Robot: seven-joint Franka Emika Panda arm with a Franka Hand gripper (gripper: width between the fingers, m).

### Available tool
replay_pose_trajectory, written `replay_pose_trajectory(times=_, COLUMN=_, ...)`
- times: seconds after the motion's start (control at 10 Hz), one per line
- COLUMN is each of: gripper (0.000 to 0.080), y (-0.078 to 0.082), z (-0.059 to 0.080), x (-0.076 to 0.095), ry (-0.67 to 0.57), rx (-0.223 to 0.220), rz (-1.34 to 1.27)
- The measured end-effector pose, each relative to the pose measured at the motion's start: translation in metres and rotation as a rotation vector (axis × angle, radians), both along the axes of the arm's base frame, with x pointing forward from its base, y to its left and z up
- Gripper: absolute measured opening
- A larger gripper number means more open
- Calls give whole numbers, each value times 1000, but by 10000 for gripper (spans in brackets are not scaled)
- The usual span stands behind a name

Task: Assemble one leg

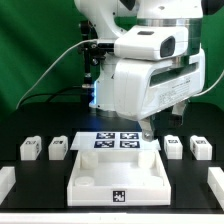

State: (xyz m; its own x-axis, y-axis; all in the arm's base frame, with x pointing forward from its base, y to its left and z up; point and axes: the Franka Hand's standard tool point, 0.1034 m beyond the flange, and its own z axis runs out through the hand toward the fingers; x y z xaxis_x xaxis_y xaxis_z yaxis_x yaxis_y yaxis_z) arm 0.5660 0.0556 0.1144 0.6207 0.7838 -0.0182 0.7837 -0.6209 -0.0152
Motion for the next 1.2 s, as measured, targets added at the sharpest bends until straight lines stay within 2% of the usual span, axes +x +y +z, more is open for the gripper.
replay_pose_trajectory(times=0.5, gripper=650, y=0, z=0, x=-2, ry=-1, rx=1, rz=26)
replay_pose_trajectory(times=0.6, gripper=650, y=1, z=-3, x=-16, ry=-8, rx=1, rz=31)
replay_pose_trajectory(times=0.7, gripper=650, y=-1, z=-7, x=-39, ry=-18, rx=1, rz=58)
replay_pose_trajectory(times=0.9, gripper=650, y=-26, z=-16, x=-85, ry=-32, rx=2, rz=357)
replay_pose_trajectory(times=1.0, gripper=650, y=-41, z=-19, x=-97, ry=-21, rx=3, rz=438)
replay_pose_trajectory(times=1.1, gripper=650, y=-49, z=-21, x=-100, ry=-26, rx=3, rz=537)
replay_pose_trajectory(times=1.2, gripper=650, y=-48, z=-22, x=-99, ry=-25, rx=3, rz=535)
